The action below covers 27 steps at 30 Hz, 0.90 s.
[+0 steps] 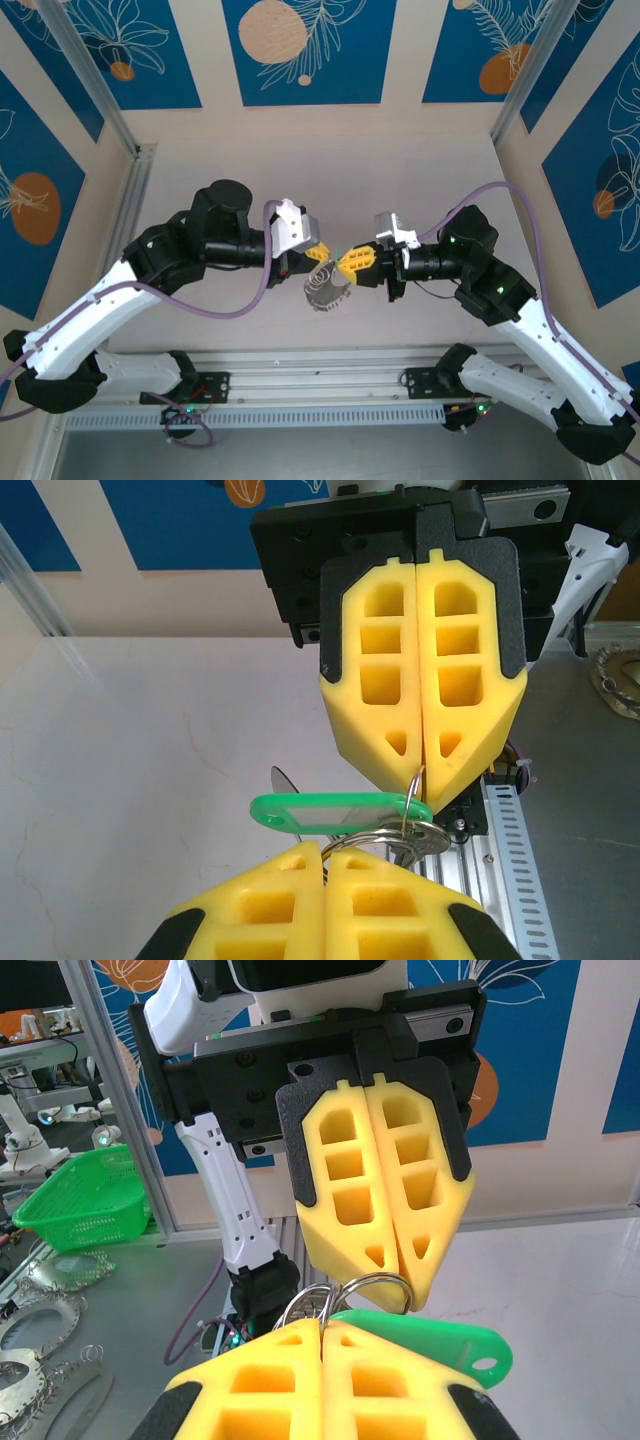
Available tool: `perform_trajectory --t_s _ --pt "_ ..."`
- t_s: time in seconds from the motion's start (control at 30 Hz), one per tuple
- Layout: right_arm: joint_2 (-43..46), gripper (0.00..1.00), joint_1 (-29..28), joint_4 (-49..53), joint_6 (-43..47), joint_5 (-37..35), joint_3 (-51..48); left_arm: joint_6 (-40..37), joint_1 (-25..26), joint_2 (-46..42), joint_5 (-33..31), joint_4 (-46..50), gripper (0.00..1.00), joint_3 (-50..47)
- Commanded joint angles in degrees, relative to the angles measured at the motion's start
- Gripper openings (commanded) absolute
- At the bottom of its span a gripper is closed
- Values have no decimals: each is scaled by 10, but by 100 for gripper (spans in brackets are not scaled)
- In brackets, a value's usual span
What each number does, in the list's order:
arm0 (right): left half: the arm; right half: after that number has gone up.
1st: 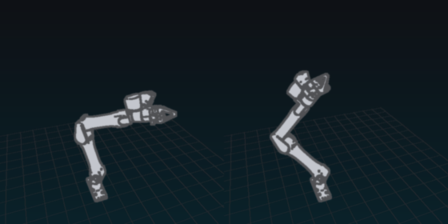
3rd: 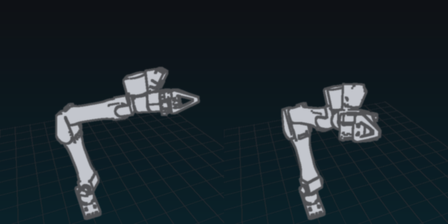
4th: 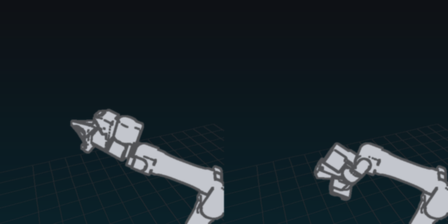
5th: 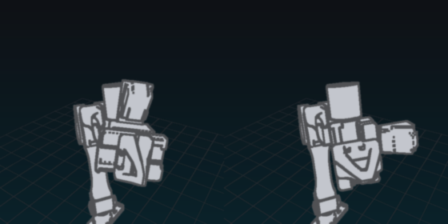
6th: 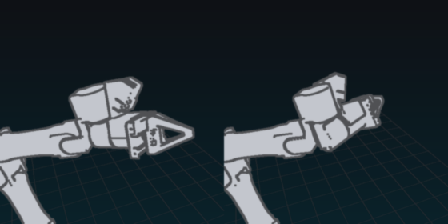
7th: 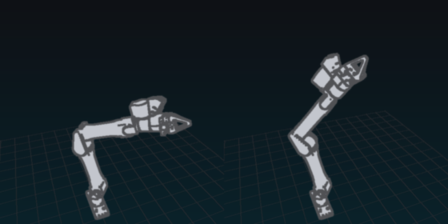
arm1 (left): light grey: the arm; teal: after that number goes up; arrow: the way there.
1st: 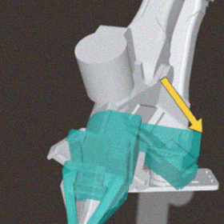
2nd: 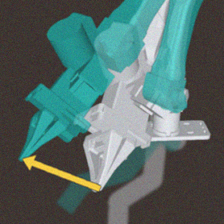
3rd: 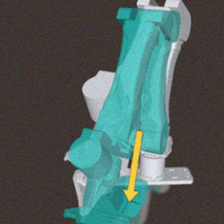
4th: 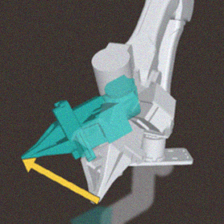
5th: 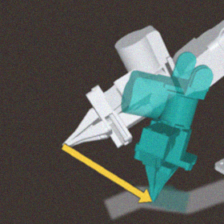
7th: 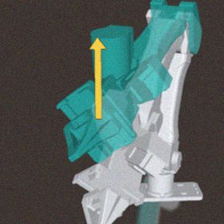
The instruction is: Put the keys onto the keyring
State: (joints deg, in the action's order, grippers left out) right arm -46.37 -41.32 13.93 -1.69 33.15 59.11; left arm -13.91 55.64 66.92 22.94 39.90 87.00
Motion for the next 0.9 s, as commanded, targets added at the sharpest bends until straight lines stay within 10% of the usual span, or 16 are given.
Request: perform_trajectory --t_s 0.0,0.87 --pt "-7 0 -8 7 -6 7 8 -5 -4 -9 11 -23 0 14" --pt "-49 0 31 16 -79 19 43 -67 6 -6 43 28 0 24"
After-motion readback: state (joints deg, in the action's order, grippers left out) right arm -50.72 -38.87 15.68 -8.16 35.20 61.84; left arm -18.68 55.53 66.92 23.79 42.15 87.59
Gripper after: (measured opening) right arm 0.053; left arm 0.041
